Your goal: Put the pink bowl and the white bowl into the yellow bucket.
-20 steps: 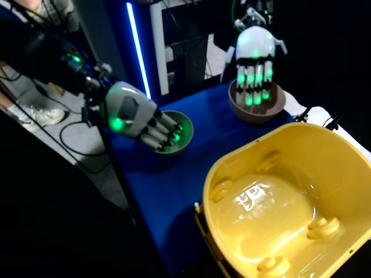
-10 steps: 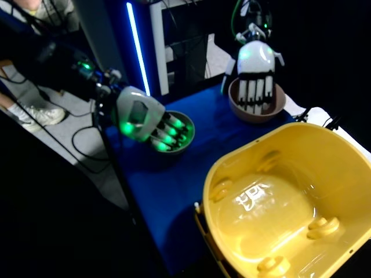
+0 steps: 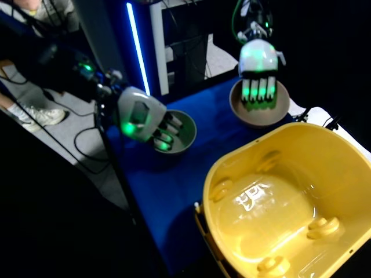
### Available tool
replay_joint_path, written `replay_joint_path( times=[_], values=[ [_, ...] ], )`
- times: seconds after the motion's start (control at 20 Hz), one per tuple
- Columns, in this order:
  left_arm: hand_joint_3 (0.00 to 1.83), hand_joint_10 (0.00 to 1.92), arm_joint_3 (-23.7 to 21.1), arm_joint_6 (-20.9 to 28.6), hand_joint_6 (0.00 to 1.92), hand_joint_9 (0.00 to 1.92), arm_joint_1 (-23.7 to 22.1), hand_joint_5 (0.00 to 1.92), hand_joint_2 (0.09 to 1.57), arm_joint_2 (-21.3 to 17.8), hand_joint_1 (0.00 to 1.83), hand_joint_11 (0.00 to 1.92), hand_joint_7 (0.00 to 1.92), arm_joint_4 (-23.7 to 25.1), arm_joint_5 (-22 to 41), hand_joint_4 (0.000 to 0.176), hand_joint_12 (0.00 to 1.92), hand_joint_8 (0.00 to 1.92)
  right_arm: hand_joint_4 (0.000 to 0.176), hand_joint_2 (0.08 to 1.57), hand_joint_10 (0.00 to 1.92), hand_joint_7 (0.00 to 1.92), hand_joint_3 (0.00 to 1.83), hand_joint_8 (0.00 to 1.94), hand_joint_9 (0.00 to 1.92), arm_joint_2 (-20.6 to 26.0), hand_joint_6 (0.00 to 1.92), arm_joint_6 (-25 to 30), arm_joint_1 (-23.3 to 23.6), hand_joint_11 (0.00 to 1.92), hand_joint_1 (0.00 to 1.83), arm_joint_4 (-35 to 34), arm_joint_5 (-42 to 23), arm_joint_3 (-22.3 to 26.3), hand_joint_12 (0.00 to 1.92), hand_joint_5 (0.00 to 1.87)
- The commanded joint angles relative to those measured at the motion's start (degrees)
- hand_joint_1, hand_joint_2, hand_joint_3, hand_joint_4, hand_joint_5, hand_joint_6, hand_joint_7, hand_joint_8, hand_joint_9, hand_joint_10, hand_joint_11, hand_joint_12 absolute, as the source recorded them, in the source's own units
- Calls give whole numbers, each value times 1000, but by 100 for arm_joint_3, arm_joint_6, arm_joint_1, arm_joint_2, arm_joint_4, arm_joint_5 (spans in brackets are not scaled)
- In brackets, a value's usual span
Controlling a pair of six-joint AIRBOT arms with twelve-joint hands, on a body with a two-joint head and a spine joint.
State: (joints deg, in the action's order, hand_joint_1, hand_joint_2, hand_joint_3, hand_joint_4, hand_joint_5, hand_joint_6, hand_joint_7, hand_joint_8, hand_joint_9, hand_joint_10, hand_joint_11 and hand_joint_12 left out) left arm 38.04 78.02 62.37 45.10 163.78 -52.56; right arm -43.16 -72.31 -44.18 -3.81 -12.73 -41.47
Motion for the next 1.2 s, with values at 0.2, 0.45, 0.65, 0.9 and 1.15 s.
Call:
replay_joint_path(
  times=[0.2, 0.45, 0.65, 0.9, 1.15],
  values=[
    [0, 1594, -368, 606, 1210, 720, -28, 632, 1235, -593, 1343, 584, 799, 634, -1163, 0, 1652, 1335, 0, 1206, 1409, 713, 0, 1368, 745, 444, 1384, 21, 37, 680, 1484, -91, -890, 452, 1671, 680],
    [0, 1490, -238, 2382, 1118, 785, 227, 711, 1202, -772, 1354, 715, 831, 879, -1552, 0, 1495, 1298, 0, 1206, 1397, 709, 0, 1405, 753, 558, 1361, 21, 38, 668, 1484, -91, -1475, 699, 1671, 687],
    [2, 1524, -227, 2724, 1121, 764, 296, 685, 1213, -896, 1349, 713, 818, 879, -1588, 0, 1593, 1345, 0, 1199, 1333, 731, 0, 1384, 749, 574, 1345, 21, 131, 706, 1482, -90, -1746, 821, 1669, 702],
    [0, 1512, -303, 2748, 1036, 824, 299, 738, 1188, -1165, 1362, 677, 874, 879, -1807, 0, 1701, 1287, 0, 1196, 1338, 727, 0, 1351, 745, 489, 1368, 21, 420, 730, 1481, -89, -1769, 842, 1637, 711],
    [0, 1489, -357, 2742, 1231, 754, 295, 653, 1215, -1492, 1349, 636, 841, 879, -2043, 0, 1672, 1331, 0, 1221, 1443, 694, 3, 1367, 802, 391, 1391, 20, 707, 762, 1341, -9, -1769, 679, 1622, 723]
  ],
)
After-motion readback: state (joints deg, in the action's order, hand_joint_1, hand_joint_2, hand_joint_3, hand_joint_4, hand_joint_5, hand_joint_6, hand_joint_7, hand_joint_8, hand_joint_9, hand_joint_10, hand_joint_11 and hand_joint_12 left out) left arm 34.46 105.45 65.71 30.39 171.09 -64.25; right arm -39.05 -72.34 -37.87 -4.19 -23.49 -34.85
